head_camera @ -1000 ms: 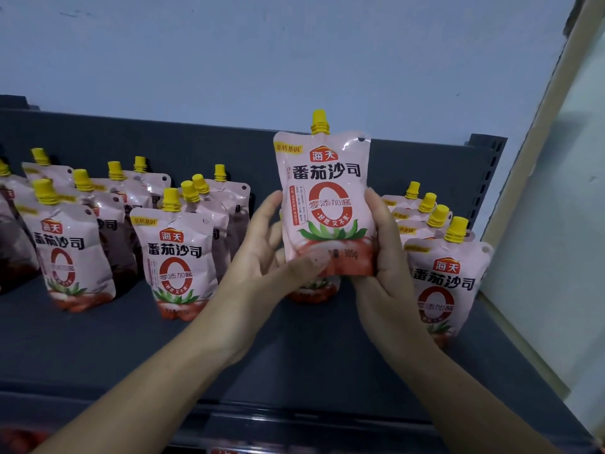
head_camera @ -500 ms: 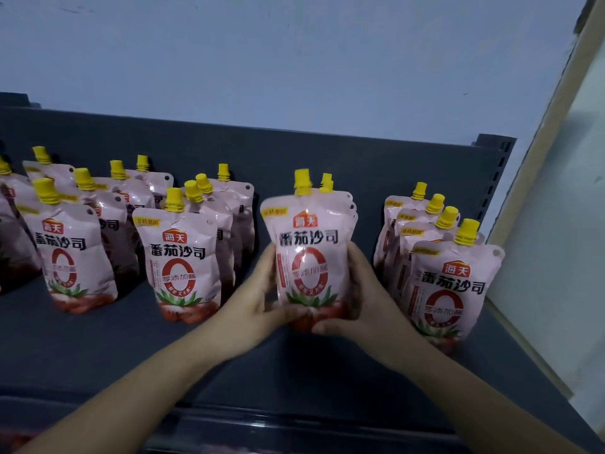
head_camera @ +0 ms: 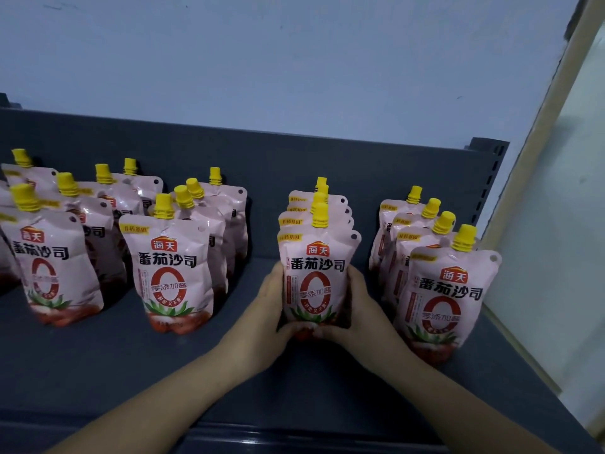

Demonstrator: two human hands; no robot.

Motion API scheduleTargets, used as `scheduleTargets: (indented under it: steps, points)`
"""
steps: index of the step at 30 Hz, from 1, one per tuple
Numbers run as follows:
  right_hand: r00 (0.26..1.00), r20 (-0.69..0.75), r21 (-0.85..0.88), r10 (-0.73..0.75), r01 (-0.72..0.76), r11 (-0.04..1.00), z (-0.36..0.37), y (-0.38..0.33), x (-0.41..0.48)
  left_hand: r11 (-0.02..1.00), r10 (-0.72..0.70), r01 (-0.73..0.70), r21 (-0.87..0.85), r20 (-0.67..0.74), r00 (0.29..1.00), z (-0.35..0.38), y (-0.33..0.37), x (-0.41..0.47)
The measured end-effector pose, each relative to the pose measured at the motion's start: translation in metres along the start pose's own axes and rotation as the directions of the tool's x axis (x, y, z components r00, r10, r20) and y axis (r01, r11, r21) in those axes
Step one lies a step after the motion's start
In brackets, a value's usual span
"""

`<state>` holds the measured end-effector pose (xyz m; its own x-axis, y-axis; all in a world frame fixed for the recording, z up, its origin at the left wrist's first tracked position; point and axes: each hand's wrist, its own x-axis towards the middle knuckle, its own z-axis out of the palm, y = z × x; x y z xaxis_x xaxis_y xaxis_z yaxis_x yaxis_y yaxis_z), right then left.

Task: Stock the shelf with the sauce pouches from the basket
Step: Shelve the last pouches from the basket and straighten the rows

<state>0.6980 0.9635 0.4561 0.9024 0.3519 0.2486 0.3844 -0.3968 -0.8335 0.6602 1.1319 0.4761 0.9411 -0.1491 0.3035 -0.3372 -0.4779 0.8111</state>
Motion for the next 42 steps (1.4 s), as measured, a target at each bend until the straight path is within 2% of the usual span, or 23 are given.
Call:
scheduleTargets:
  steps: [3,13,18,20,23,25,28,31,32,33,35,38,42]
  points:
    - [1.0,-0.011,-0.011,0.011,-0.011,1.0,0.001,-0.003,0.003,0.998,-0.01,0.009,0.06,0.013,1.0,0.002,-0.012,0.005]
    - [0.998,-0.009,-0.079,0.057,-0.058,0.995,-0.002,-0.007,-0.004,0.997,-0.045,0.045,0.068,-0.002,0.999,0.003,-0.028,0.006]
    - [0.991,0.025,-0.197,0.132,-0.124,0.972,-0.016,-0.01,-0.02,0.944,-0.18,0.218,0.247,-0.169,0.969,0.001,-0.026,-0.006]
    - [0.987,0.017,-0.236,0.162,-0.153,0.96,-0.024,-0.009,-0.028,0.945,-0.126,0.193,0.265,-0.249,0.96,0.004,-0.022,-0.011]
    - [0.979,0.023,-0.279,0.201,-0.187,0.942,-0.041,-0.007,-0.041,0.971,0.03,0.058,0.23,-0.36,0.933,0.014,-0.013,-0.018]
    - [0.97,0.072,-0.312,0.232,-0.2,0.929,-0.054,-0.006,-0.05,0.974,0.121,-0.055,0.22,-0.301,0.946,0.026,-0.003,-0.019]
    - [0.94,0.091,-0.454,0.33,-0.256,0.853,-0.079,-0.005,-0.062,0.969,0.158,-0.149,0.199,-0.03,0.987,0.053,0.017,-0.013]
    - [0.908,-0.101,-0.698,0.406,-0.355,0.622,-0.108,0.005,-0.067,0.983,0.022,-0.055,0.178,0.181,0.983,0.082,0.026,0.003]
    - [0.901,-0.175,-0.73,0.397,-0.39,0.562,-0.115,0.009,-0.068,0.985,-0.001,-0.036,0.17,0.211,0.978,0.09,0.029,0.009]
    - [0.896,-0.233,-0.72,0.379,-0.421,0.552,-0.121,0.014,-0.068,0.99,-0.001,-0.031,0.137,0.227,0.974,0.098,0.03,0.016]
    - [0.895,-0.271,-0.61,0.354,-0.444,0.656,-0.127,0.024,-0.066,0.997,0.016,-0.035,0.074,0.233,0.972,0.111,0.032,0.027]
    - [0.939,-0.158,-0.471,0.305,-0.343,0.813,-0.128,0.029,-0.059,0.992,0.014,-0.035,0.118,0.176,0.984,0.126,0.028,0.039]
    - [0.948,-0.102,-0.429,0.301,-0.315,0.846,-0.132,0.03,-0.047,0.991,0.011,-0.026,0.13,0.112,0.994,0.136,0.026,0.047]
